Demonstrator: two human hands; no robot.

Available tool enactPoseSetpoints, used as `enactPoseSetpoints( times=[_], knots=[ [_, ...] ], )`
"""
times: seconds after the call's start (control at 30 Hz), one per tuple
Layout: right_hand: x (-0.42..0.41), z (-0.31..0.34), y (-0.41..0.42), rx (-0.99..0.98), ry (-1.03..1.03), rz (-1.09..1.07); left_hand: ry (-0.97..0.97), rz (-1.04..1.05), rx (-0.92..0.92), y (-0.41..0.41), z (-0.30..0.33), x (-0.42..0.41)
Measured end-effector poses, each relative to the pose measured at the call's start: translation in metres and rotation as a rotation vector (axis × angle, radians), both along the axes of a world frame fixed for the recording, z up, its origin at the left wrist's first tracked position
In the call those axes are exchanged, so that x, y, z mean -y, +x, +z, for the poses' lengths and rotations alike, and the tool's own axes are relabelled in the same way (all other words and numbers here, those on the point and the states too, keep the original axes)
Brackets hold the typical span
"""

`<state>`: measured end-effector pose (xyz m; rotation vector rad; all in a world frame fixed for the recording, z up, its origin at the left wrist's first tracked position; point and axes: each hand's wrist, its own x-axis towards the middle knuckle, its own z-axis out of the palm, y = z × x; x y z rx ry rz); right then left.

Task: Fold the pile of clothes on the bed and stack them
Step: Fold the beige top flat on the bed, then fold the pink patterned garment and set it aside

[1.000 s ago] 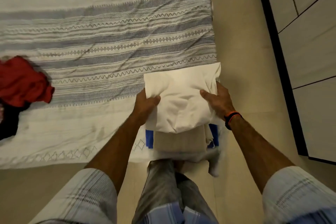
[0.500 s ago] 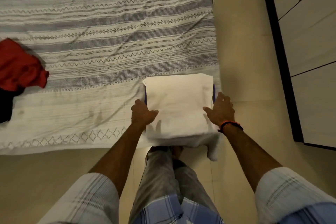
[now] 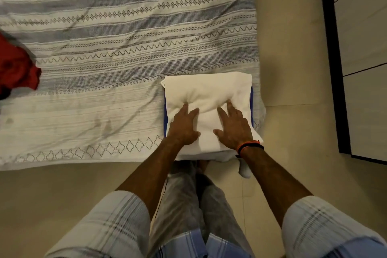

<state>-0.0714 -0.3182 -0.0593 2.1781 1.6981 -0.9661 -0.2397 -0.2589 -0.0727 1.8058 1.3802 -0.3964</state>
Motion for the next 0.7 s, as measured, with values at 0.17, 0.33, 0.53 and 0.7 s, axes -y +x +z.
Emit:
enactPoseSetpoints(
  times=[0.17,0.33,0.53,0.7],
  knots=[
    [-0.001,0.005,-0.001,-0.023,0.013,-0.036,-0.034,0.050,0.042,-0.004,0.009,-0.002],
    [-0.007,0.033,-0.007,-0.210,0.136,-0.231,-0.018,0.153,0.108,-0.016,0.045,-0.006],
    [-0.024,0.090,-0.036,-0.353,0.303,-0.248,0.048,0.294,0.166,-0.060,0.107,-0.007],
    [-0.046,0.129,-0.092,-0.424,0.362,-0.184,0.078,0.527,0.242,-0.128,0.152,-0.011]
  ],
)
